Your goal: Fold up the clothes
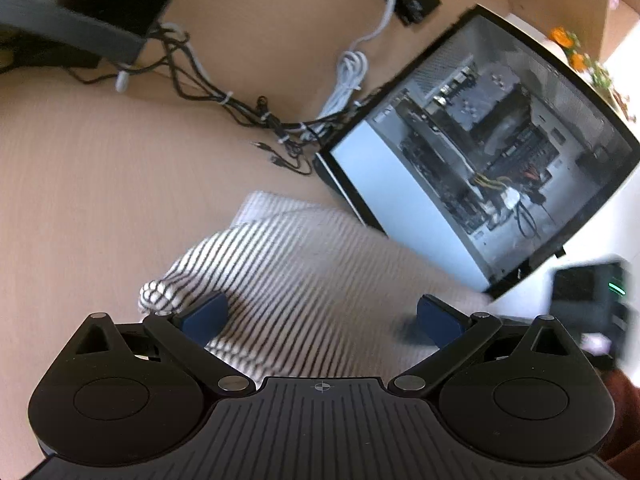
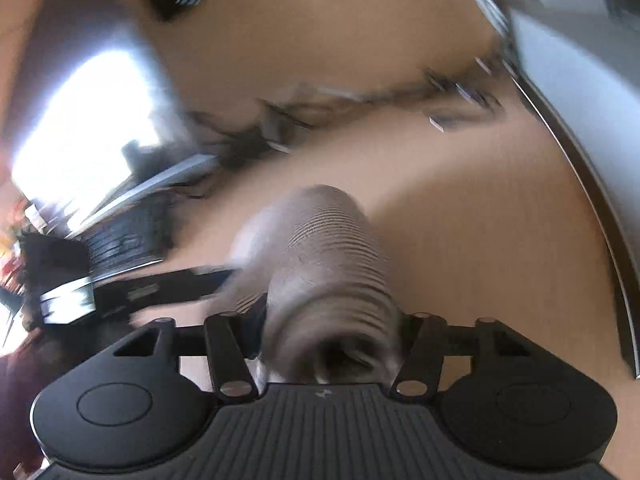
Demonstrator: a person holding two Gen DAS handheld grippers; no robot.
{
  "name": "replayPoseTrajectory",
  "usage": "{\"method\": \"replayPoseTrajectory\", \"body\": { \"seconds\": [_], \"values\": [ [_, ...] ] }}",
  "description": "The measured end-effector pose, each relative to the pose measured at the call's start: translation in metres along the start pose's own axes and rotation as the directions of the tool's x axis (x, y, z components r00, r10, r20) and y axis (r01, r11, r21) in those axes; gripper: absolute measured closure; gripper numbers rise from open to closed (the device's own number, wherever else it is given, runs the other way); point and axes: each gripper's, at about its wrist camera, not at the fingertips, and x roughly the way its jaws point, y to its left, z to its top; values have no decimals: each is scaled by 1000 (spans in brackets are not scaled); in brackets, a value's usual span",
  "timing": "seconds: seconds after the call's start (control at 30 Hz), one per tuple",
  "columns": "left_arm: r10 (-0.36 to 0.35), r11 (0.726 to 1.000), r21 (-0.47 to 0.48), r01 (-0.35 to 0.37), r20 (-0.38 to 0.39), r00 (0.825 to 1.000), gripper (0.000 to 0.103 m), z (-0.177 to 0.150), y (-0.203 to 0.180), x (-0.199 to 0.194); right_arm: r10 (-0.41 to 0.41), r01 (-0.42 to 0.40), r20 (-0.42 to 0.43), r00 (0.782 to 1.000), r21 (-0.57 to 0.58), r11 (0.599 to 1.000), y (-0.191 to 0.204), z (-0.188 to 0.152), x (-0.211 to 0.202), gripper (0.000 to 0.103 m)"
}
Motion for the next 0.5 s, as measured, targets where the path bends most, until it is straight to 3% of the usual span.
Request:
{"method": "replayPoseTrajectory", "body": {
  "seconds": [0.07,0.13,0.2,0.3,0.4,0.47,0.5],
  "values": [
    [-4,1000,-14,4,3,1000,0,2,5,-1,8,-9,-25,1000,-63,998,20,-15,-2,48],
    [-9,1000,-11,9,-2,1000,0,3,5,-1,-37,29,-78,996,-107,994,28,-39,10,48],
    [-4,1000,5,4,-10,1000,0,4,2,0,-71,61,-67,995,-141,988,29,-56,17,45],
    [29,998,58,-28,-26,999,0,2,-6,1,-70,63,-61,996,-122,991,26,-49,11,41],
    [47,995,85,-44,-29,998,0,1,-9,2,-84,78,-38,996,-135,988,28,-41,8,25],
    [46,996,79,-44,-22,999,0,0,-8,3,-93,89,-22,995,-144,986,29,-36,7,3],
    [44,996,76,-43,-19,999,0,0,-7,3,-97,94,-13,995,-149,984,29,-33,6,0]
  ]
}}
